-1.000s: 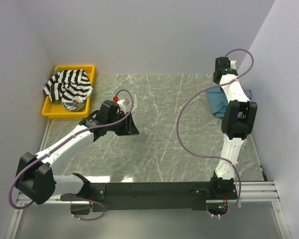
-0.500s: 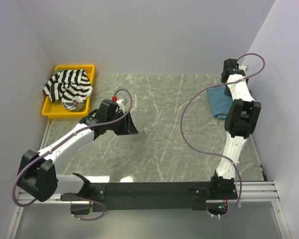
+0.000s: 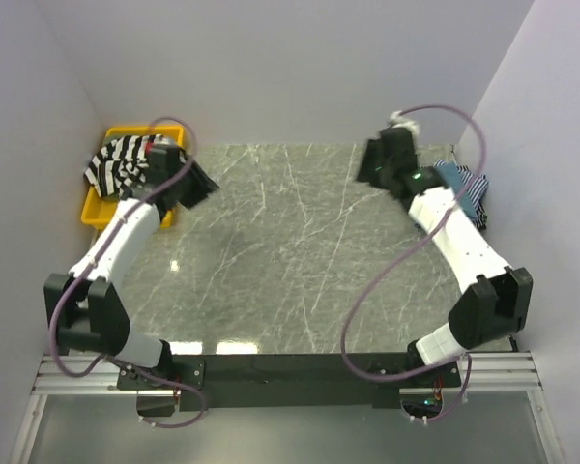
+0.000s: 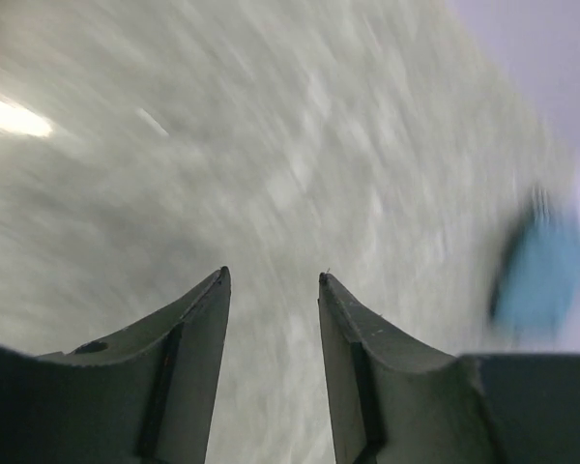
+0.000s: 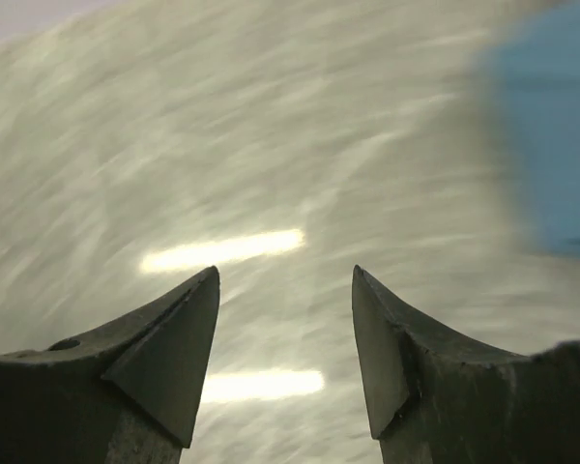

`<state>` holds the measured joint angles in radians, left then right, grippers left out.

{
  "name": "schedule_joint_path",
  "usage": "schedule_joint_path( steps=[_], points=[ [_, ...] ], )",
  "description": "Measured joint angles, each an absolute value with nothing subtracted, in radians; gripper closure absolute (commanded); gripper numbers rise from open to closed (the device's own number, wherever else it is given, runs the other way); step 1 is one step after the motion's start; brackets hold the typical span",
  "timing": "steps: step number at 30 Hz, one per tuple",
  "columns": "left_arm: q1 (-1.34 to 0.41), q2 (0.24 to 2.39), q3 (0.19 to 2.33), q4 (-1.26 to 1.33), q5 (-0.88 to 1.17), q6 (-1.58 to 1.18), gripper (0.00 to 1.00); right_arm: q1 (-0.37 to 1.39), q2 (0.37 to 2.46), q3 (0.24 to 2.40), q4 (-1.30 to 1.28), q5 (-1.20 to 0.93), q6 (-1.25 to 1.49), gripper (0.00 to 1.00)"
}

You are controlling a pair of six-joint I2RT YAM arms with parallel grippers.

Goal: Fold and stack the tank tops
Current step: Grab the tank top from the pile

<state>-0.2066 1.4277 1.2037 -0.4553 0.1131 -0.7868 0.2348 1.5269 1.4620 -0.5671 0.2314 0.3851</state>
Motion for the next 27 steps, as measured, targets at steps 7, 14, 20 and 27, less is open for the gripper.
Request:
schedule_joint_path(
  steps=[7, 14, 20, 27],
  points=[
    [0.034, 1.726, 1.473, -0.473, -0.077, -0.889, 0.38, 0.484, 1.535, 1.243, -0.374, 0.064, 0.465, 0.36],
    [0.159, 2.146, 1.929, -0.546, -0.17, -0.915, 0.36, 0.57, 1.552, 1.17, -0.321, 0.01, 0.494, 0.36],
    [0.193, 2.344, 2.21, -0.595, -0.266, -0.939, 0.37, 0.585, 1.551, 1.161, -0.256, -0.02, 0.506, 0.36],
    [0.215, 2.401, 2.21, -0.607, -0.313, -0.991, 0.39, 0.587, 1.553, 1.155, -0.237, -0.028, 0.508, 0.36]
  ],
)
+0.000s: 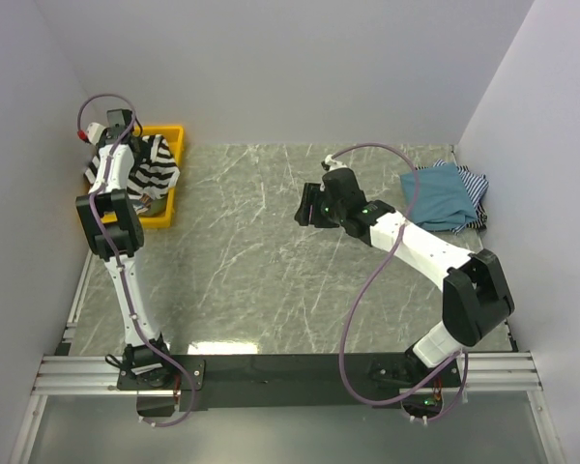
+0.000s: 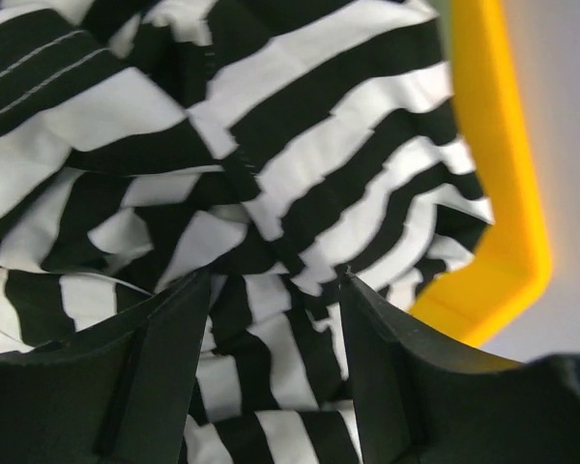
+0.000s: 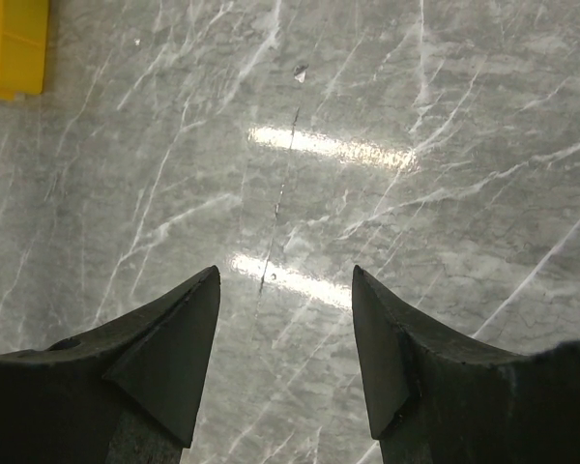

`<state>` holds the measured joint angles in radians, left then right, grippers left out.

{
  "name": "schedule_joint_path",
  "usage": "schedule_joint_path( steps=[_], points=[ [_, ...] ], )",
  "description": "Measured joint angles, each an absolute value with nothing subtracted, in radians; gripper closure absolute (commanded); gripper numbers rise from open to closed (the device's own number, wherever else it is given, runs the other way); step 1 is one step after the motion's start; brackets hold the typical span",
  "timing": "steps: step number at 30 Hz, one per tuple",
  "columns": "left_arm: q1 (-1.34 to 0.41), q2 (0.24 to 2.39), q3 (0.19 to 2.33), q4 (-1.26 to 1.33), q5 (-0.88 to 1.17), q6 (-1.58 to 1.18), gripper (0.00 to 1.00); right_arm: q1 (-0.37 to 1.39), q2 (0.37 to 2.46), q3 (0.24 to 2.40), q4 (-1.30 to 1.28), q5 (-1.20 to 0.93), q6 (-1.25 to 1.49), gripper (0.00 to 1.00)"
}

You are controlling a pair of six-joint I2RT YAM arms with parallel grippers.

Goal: Fold and stack the tank tops
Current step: Grab the tank top from the pile

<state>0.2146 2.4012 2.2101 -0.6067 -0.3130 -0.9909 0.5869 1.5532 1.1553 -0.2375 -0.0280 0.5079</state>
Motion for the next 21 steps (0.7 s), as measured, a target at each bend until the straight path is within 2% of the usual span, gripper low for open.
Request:
schedule_joint_path(
  steps=[2, 5, 6, 7, 14, 15, 21],
  points=[
    [0.217, 2.404, 2.198, -0.606, -0.314, -0.998, 0.4, 0.587, 1.559, 1.155, -0.236, -0.028, 0.508, 0.36],
    [0.224, 2.412, 2.198, -0.596, -0.316, -1.013, 0.48, 0.587, 1.576, 1.155, -0.233, -0.028, 0.508, 0.37],
    [0.226, 2.416, 2.198, -0.587, -0.316, -1.015, 0.59, 0.587, 1.582, 1.155, -0.233, -0.029, 0.508, 0.37],
    [0.227, 2.419, 2.198, -0.583, -0.316, -1.016, 0.64, 0.587, 1.588, 1.155, -0.233, -0.028, 0.508, 0.37],
    [0.233, 2.423, 2.184, -0.518, -0.302, -1.017, 0.89, 0.587, 1.604, 1.155, -0.231, -0.028, 0.508, 0.37],
    [0.234, 2.425, 2.184, -0.511, -0.298, -1.017, 0.99, 0.587, 1.606, 1.155, -0.231, -0.029, 0.508, 0.38],
    [0.234, 2.42, 2.137, -0.426, -0.267, -1.015, 1.0, 0.587, 1.609, 1.155, -0.231, -0.029, 0.508, 0.38]
  ],
)
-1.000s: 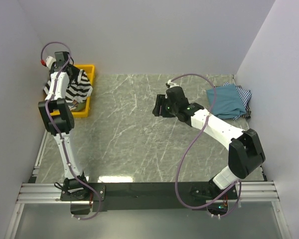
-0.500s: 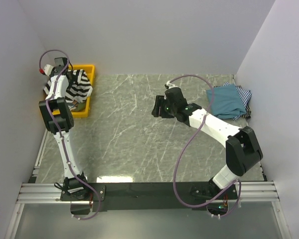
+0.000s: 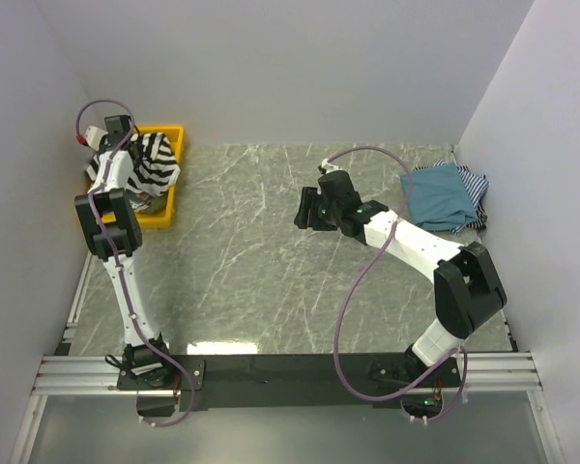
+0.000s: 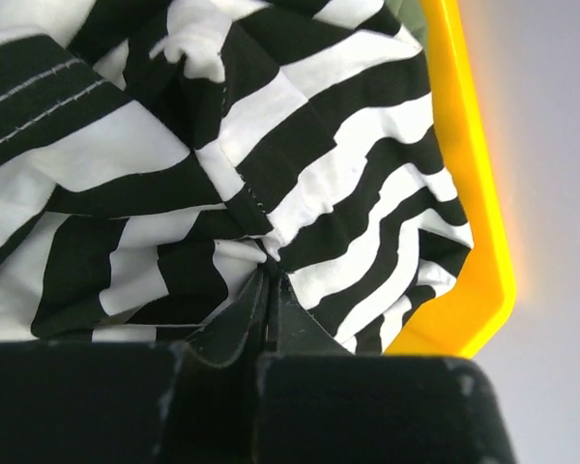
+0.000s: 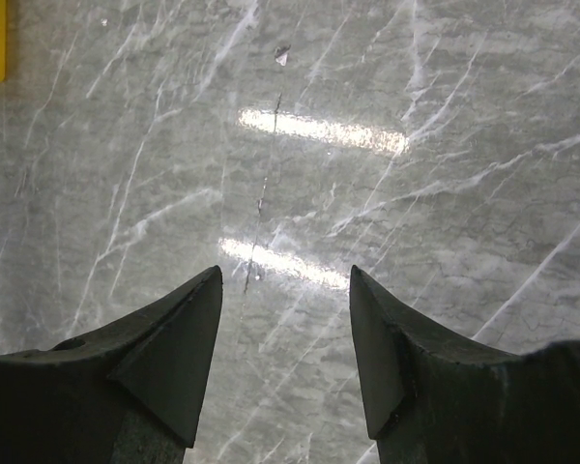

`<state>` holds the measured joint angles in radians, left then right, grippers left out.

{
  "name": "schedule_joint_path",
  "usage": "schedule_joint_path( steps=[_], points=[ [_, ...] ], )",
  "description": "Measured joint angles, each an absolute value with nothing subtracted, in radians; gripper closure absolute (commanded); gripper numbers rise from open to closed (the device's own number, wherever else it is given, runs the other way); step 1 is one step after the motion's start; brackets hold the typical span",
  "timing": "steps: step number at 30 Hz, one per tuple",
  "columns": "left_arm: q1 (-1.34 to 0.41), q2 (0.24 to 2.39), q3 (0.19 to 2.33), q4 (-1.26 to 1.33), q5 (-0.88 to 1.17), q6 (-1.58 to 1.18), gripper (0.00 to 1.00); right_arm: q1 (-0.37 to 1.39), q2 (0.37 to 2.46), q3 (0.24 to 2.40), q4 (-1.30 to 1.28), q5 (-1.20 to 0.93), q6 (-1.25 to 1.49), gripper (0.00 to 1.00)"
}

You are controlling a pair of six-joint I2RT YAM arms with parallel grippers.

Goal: Fold and stack the tank tops
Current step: Grab the tank top from the pile, then move the tank top to the center of the board

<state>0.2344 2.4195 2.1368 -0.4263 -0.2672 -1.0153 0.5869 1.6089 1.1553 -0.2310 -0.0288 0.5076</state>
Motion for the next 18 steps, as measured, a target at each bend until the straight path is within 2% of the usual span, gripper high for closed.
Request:
schedule_joint_path(
  steps=[7, 18],
  points=[
    [0.234, 2.35, 2.079, -0.362, -0.246, -1.003, 1.0, 0.587, 1.61, 1.155, -0.228, -0.031, 0.508, 0.39],
    [0.21, 1.964, 2.025, -0.2, -0.197, -0.93, 1.0, 0.587, 1.625, 1.165, -0.227, -0.027, 0.507, 0.39]
  ],
)
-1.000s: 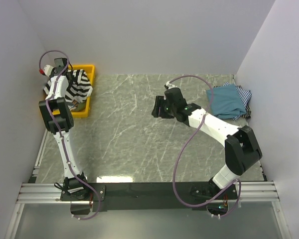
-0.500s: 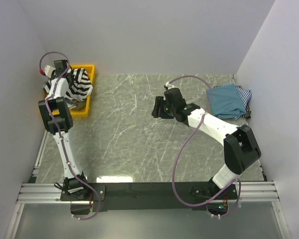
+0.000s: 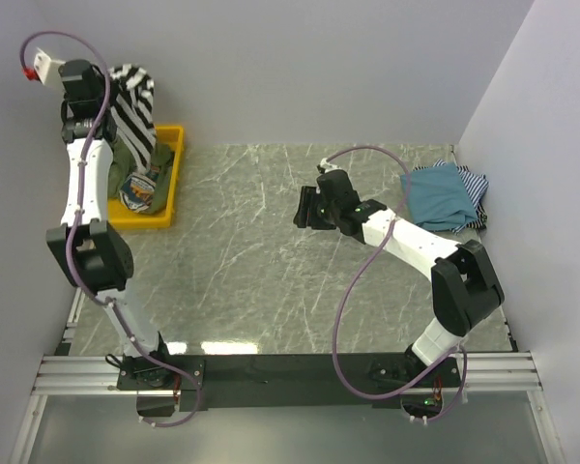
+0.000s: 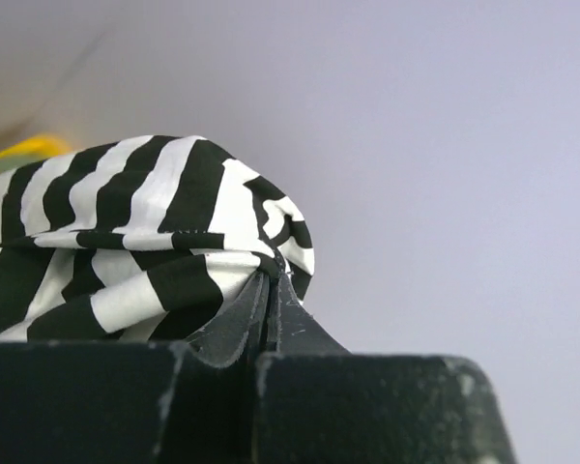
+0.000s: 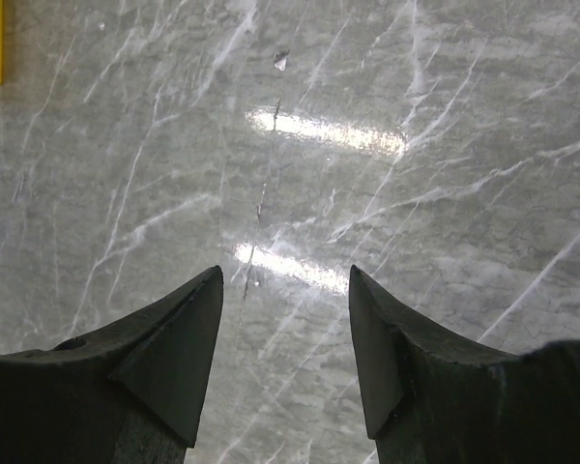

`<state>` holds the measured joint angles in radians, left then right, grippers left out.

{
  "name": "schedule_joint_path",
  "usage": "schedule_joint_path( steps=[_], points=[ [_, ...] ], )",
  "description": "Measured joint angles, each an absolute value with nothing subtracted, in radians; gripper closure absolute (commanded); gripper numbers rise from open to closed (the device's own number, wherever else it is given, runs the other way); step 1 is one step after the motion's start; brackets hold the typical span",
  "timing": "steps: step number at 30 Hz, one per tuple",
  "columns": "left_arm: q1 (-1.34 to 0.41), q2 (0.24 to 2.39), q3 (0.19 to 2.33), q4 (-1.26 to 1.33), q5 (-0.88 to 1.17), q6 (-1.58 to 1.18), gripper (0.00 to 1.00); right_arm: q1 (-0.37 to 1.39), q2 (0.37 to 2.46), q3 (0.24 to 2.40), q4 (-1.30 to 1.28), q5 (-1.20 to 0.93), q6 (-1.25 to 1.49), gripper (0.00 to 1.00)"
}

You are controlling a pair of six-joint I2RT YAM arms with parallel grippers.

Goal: Fold and stack the tank tops
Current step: Move the tank top to the center of the board

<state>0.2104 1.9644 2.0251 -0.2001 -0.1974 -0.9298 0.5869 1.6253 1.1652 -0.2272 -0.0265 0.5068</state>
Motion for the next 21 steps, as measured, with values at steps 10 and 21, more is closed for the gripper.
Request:
schedule_joint_path(
  steps=[10, 21],
  points=[
    [-0.093, 1.608, 1.803, -0.107, -0.234, -0.851, 0.99, 0.587, 1.605, 1.205, -0.237, 0.043, 0.505, 0.38],
    [-0.438, 1.287, 1.314, -0.094, -0.338, -0.919, 0.49, 0.584, 1.264, 1.109, -0.246, 0.195, 0.518, 0.35]
  ],
)
